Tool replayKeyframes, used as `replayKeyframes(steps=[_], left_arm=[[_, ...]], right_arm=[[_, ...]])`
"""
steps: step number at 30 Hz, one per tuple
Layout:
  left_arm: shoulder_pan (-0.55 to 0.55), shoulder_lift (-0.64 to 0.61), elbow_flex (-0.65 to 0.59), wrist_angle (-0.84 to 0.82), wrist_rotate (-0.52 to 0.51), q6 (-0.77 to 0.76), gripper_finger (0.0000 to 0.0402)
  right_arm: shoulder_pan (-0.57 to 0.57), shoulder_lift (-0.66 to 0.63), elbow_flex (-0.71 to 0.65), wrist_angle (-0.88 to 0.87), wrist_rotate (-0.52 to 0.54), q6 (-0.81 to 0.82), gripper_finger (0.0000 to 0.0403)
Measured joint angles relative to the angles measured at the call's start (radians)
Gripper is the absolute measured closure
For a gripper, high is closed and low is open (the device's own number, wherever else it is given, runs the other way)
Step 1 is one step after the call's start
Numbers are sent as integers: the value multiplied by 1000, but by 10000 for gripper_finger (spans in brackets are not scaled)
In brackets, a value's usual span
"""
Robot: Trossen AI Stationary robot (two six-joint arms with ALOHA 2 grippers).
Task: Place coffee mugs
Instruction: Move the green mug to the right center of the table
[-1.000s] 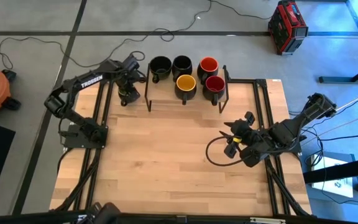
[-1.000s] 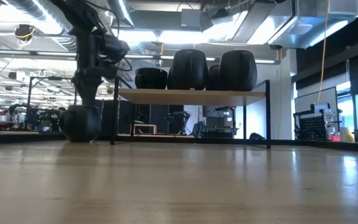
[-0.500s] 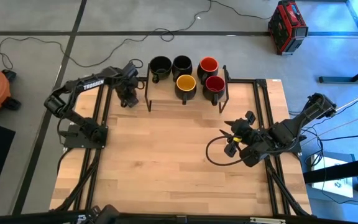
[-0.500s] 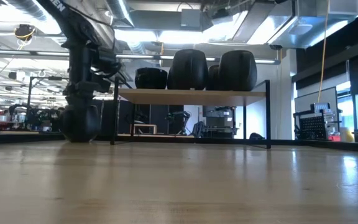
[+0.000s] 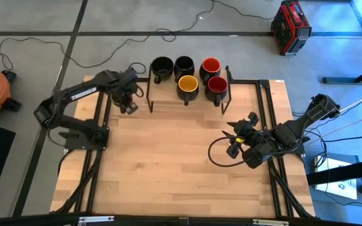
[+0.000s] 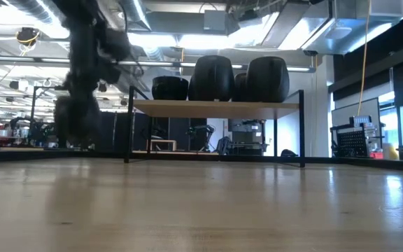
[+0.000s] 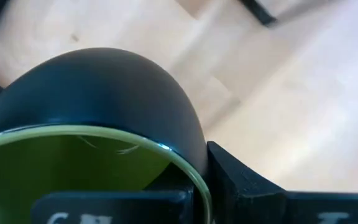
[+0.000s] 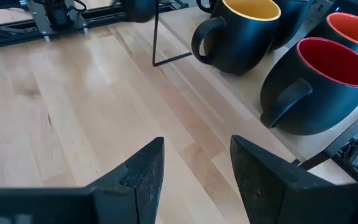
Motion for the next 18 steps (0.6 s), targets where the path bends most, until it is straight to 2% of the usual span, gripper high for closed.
replayKeyframes(steps=[6, 9, 14, 18], left_arm=[[-233, -120, 39, -132, 46, -213, 388], [-384, -141, 42, -137, 76, -348, 388], [-633, -106, 43, -100, 80, -538, 388], [-754, -34, 44, 11, 81, -636, 388]], right_arm=[[0, 0, 0, -1, 0, -1, 229], [0, 0, 0, -2, 0, -6, 229], [0, 0, 0, -5, -1, -6, 229], [0, 0, 0, -10, -8, -6, 229]])
